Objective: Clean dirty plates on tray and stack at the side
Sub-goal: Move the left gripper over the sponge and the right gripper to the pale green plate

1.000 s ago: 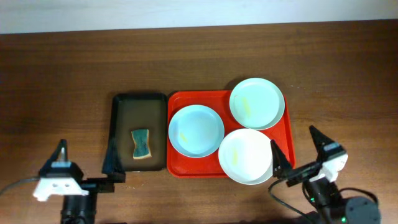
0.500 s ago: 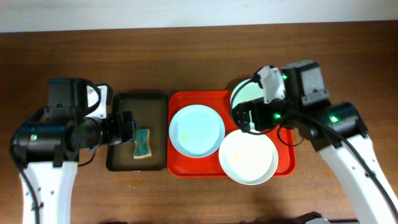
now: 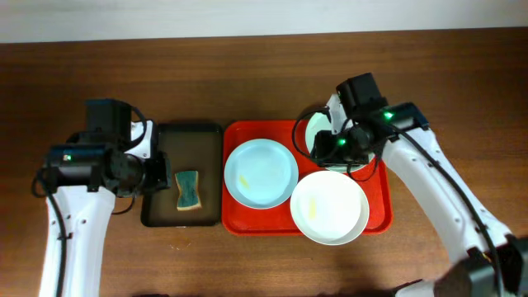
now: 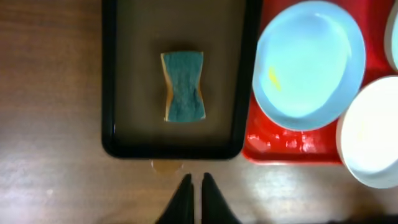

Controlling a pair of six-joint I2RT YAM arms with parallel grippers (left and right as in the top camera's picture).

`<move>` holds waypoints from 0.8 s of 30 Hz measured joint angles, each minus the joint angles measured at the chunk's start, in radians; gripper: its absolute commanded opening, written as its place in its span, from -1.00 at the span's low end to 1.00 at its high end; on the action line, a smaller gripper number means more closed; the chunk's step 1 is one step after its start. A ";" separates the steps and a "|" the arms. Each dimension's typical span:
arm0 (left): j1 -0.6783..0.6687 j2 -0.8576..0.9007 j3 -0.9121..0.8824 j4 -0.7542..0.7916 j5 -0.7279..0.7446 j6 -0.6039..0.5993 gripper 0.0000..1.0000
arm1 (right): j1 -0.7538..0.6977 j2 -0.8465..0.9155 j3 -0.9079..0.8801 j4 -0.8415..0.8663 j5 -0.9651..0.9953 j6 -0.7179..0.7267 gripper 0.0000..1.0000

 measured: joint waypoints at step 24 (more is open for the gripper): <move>-0.016 0.052 -0.117 0.111 0.000 0.000 -0.55 | 0.086 0.369 0.000 0.267 0.068 0.004 -0.46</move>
